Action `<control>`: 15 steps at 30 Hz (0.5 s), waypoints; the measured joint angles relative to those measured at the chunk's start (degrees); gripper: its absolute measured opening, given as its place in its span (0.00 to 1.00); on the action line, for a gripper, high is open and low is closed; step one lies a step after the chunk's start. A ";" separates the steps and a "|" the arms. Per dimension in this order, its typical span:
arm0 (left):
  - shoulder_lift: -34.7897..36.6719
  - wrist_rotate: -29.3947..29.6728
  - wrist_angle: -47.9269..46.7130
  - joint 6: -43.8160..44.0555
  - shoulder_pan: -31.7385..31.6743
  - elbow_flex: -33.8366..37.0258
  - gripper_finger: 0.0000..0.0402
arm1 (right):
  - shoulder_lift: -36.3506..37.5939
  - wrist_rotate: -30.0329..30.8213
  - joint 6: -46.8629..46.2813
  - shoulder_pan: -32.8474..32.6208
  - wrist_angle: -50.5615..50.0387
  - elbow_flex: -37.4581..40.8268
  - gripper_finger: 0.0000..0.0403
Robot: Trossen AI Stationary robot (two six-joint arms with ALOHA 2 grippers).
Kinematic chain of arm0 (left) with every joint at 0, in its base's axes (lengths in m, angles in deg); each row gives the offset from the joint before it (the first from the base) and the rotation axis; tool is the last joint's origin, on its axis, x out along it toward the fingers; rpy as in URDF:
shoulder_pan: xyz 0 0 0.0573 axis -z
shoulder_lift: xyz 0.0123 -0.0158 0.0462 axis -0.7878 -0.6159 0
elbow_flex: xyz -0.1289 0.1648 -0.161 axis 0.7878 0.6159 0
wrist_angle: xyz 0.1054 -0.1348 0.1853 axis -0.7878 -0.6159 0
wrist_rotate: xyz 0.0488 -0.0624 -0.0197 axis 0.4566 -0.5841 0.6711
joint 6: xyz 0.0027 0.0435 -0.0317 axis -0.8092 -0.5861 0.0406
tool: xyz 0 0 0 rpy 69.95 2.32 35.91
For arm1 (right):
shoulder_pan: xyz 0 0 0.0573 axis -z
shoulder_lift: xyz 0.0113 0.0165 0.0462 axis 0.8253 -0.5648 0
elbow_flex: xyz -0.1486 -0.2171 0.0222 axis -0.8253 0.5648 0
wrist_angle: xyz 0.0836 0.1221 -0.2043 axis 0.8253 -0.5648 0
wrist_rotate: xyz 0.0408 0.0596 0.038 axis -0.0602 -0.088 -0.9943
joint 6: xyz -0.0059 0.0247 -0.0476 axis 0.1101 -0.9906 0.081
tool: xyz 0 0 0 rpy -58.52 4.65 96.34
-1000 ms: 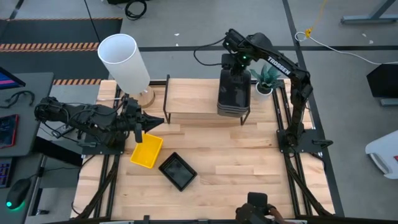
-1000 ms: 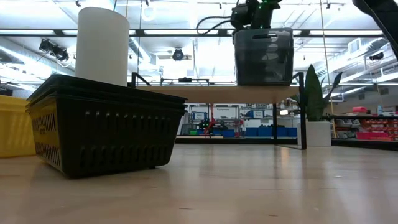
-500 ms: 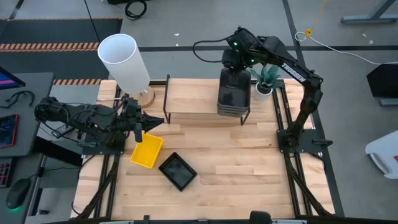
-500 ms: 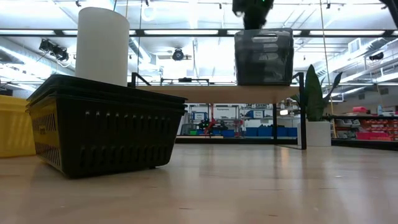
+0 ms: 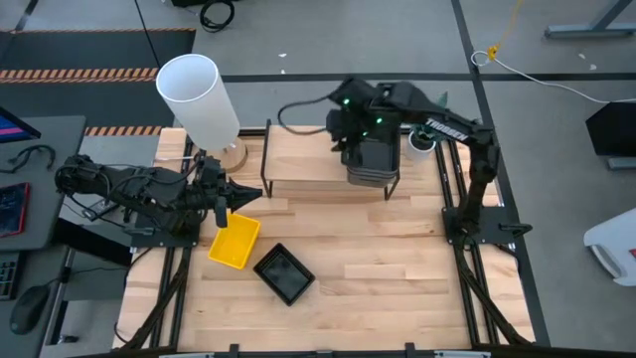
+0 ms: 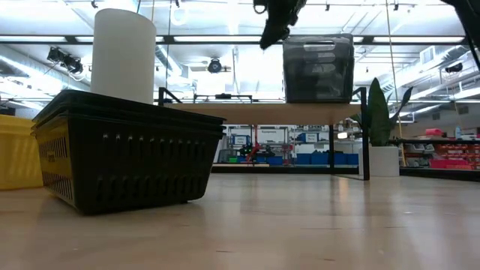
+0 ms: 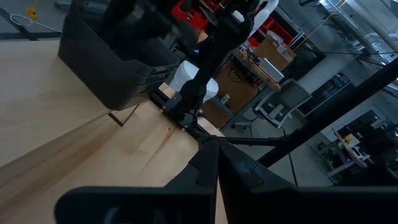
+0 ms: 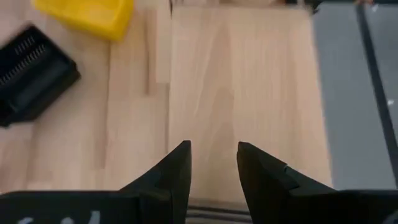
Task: Stack baskets on shelf by color
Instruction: Put the stacked transparent black bins on the shelf
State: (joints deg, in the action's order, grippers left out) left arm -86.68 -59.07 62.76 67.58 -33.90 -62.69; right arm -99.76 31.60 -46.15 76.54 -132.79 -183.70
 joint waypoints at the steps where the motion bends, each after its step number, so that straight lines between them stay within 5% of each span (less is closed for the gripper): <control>1: 0.00 0.00 0.01 0.01 0.00 0.00 0.03 | -0.55 0.63 0.02 -0.39 -0.83 0.00 0.33; 9: -0.02 -0.46 0.26 0.76 0.52 -0.02 0.06 | -3.23 1.92 -0.43 -0.32 -12.30 0.03 0.33; 15: -0.02 -1.89 0.72 0.57 0.52 -0.02 0.04 | -2.27 3.30 -2.33 0.64 -10.76 -0.01 0.33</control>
State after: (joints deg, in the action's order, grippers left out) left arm -86.70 -60.97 63.48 68.14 -33.37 -62.71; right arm -102.03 34.89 -48.48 77.18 -143.55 -183.70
